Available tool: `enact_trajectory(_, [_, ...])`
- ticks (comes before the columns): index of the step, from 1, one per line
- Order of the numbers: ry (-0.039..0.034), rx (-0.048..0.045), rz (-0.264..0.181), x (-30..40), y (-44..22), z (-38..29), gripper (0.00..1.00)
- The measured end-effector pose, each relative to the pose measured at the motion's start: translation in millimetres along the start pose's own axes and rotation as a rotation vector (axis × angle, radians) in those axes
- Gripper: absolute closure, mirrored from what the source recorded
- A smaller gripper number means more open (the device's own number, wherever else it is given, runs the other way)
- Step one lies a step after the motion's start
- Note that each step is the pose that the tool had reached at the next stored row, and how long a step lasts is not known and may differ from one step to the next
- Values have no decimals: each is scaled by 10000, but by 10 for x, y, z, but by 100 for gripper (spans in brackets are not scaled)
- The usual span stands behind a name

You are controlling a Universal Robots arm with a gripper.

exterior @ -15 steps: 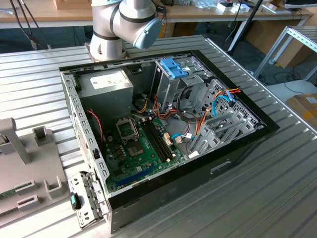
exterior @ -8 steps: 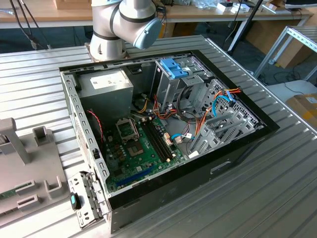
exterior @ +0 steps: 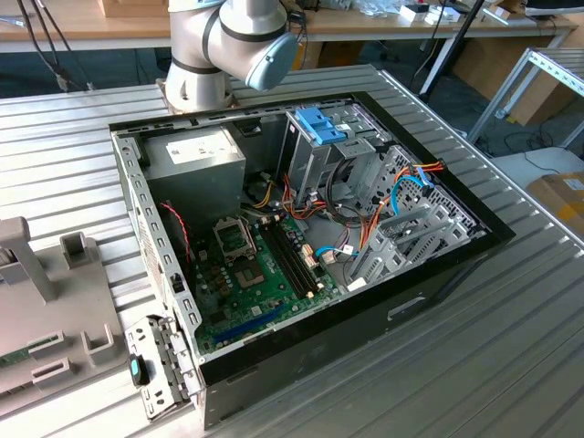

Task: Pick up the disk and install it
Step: 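Pick up the disk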

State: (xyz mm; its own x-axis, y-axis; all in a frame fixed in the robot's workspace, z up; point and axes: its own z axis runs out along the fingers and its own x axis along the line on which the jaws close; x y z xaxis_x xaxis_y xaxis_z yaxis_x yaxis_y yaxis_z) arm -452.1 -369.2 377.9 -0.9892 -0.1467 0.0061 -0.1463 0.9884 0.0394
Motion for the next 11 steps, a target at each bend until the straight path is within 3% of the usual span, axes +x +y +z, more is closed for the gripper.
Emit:
enact_trajectory(6, [20, 4, -511, 0, 0, 0, 89])
enact_trajectory(11, [69, 11, -1737, 0, 0, 0, 89])
